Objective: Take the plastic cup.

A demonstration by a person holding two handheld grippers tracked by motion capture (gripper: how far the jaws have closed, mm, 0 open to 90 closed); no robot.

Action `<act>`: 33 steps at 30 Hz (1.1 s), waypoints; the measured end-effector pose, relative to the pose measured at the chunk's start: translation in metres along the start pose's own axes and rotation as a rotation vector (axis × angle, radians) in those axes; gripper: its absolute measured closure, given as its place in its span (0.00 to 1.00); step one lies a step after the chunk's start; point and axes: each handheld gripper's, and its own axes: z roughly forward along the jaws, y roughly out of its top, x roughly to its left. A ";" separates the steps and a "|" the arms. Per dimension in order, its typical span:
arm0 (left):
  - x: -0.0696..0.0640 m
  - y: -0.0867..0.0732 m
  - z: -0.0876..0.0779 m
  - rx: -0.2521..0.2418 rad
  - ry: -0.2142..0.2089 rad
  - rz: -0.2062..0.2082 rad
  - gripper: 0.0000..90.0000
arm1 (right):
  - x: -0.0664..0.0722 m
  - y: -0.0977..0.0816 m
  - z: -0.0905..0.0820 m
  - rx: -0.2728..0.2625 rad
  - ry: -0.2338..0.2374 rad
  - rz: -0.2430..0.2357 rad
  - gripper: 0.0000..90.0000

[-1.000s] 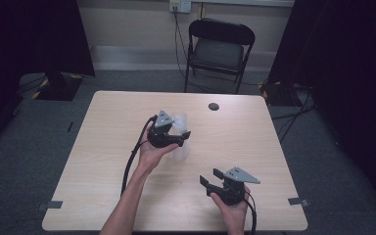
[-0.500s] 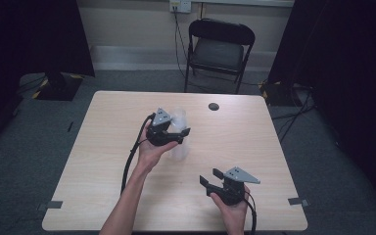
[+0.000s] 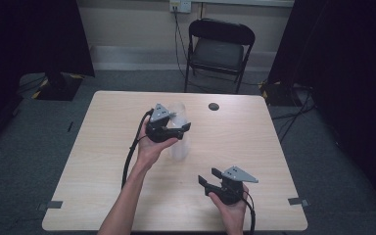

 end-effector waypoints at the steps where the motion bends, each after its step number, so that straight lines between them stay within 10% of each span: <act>1: 0.000 0.000 0.000 0.000 0.000 0.000 0.34 | 0.000 0.000 0.000 0.000 0.000 0.000 0.42; 33: 0.007 0.019 -0.025 -0.084 -0.005 -0.097 0.36 | 0.003 0.000 0.002 -0.002 0.006 -0.023 0.40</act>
